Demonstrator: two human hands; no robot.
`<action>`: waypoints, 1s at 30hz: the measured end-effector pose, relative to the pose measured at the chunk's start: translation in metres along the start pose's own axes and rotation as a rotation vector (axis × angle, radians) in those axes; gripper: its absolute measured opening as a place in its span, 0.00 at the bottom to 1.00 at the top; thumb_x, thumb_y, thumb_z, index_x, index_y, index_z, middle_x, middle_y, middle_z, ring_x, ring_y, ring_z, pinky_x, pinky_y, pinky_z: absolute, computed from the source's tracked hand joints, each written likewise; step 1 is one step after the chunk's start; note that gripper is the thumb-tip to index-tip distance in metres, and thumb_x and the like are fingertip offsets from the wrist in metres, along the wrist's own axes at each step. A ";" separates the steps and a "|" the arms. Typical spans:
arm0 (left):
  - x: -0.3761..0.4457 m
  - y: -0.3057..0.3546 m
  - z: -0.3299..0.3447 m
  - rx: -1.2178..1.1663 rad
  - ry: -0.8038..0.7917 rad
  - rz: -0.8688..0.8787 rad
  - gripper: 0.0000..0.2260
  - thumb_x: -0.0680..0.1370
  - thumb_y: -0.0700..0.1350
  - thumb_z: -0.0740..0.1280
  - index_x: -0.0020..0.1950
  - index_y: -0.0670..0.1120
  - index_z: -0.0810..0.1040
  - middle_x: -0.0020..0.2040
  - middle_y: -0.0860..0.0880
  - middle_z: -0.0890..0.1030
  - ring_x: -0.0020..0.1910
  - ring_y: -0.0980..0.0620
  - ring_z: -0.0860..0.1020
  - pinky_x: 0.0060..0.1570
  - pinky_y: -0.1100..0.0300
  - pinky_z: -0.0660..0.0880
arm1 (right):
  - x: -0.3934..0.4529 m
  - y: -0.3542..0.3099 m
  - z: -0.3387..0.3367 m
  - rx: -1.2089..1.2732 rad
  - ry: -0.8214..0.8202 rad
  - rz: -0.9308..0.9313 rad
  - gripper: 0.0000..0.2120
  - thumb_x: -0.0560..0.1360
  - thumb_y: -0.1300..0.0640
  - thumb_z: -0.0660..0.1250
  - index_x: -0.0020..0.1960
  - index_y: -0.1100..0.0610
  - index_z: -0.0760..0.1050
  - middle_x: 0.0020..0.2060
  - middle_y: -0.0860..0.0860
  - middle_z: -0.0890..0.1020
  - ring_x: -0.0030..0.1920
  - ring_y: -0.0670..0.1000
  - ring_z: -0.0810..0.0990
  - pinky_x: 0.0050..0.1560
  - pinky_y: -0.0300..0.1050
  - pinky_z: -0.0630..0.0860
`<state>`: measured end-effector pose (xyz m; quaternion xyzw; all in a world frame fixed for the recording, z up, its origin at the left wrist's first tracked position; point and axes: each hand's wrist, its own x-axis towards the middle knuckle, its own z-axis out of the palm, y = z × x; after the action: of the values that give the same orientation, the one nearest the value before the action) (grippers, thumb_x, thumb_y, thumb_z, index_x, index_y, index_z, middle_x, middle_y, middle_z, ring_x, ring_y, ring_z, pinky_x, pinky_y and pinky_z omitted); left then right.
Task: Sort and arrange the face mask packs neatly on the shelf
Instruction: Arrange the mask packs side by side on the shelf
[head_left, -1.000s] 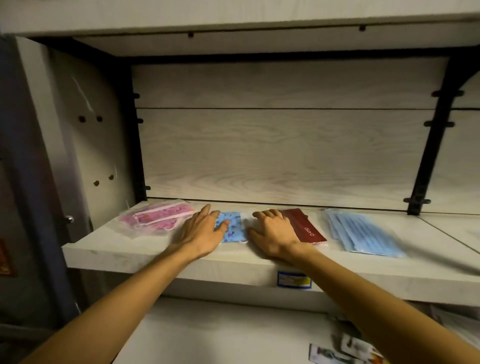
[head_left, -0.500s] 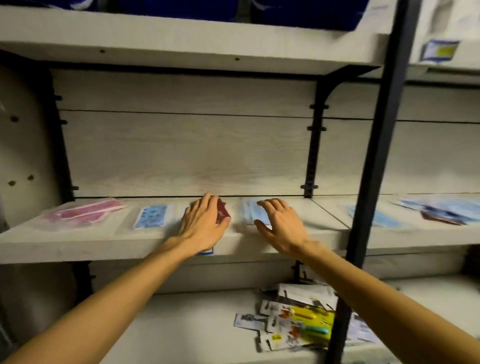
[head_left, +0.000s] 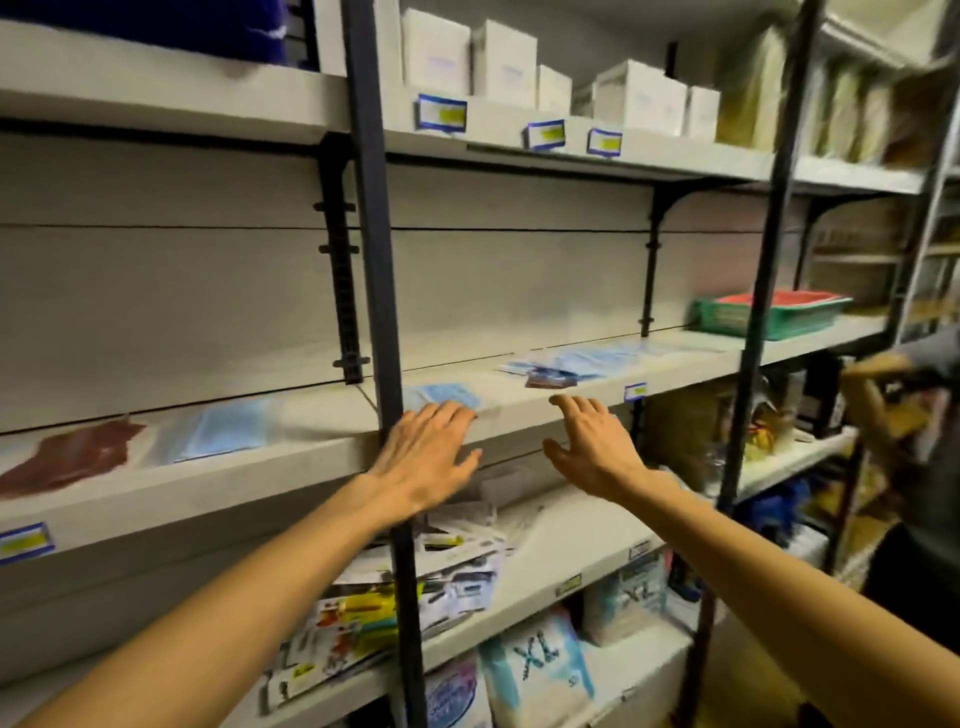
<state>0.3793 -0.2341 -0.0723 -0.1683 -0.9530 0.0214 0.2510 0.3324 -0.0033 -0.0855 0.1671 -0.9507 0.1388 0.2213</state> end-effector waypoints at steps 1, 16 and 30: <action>0.014 0.009 0.005 -0.008 -0.005 0.019 0.23 0.81 0.58 0.61 0.74 0.48 0.69 0.70 0.49 0.73 0.68 0.47 0.73 0.66 0.52 0.69 | 0.000 0.017 -0.001 0.008 -0.007 0.042 0.31 0.78 0.48 0.65 0.78 0.56 0.60 0.71 0.56 0.71 0.70 0.58 0.68 0.68 0.52 0.69; 0.255 0.025 0.106 -0.069 -0.085 0.002 0.24 0.80 0.65 0.57 0.67 0.50 0.74 0.67 0.50 0.75 0.63 0.45 0.76 0.57 0.51 0.73 | 0.149 0.197 0.005 -0.021 -0.042 0.294 0.29 0.78 0.47 0.65 0.75 0.57 0.64 0.69 0.58 0.74 0.68 0.59 0.71 0.65 0.51 0.70; 0.393 0.041 0.190 -0.126 -0.098 -0.117 0.22 0.81 0.62 0.58 0.69 0.51 0.73 0.68 0.48 0.76 0.65 0.45 0.75 0.61 0.51 0.72 | 0.278 0.335 0.046 0.012 -0.040 0.357 0.29 0.77 0.47 0.65 0.74 0.58 0.65 0.67 0.59 0.75 0.64 0.60 0.74 0.62 0.54 0.74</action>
<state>-0.0220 -0.0568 -0.0584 -0.1265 -0.9718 -0.0449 0.1938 -0.0472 0.2128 -0.0591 -0.0002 -0.9686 0.1784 0.1731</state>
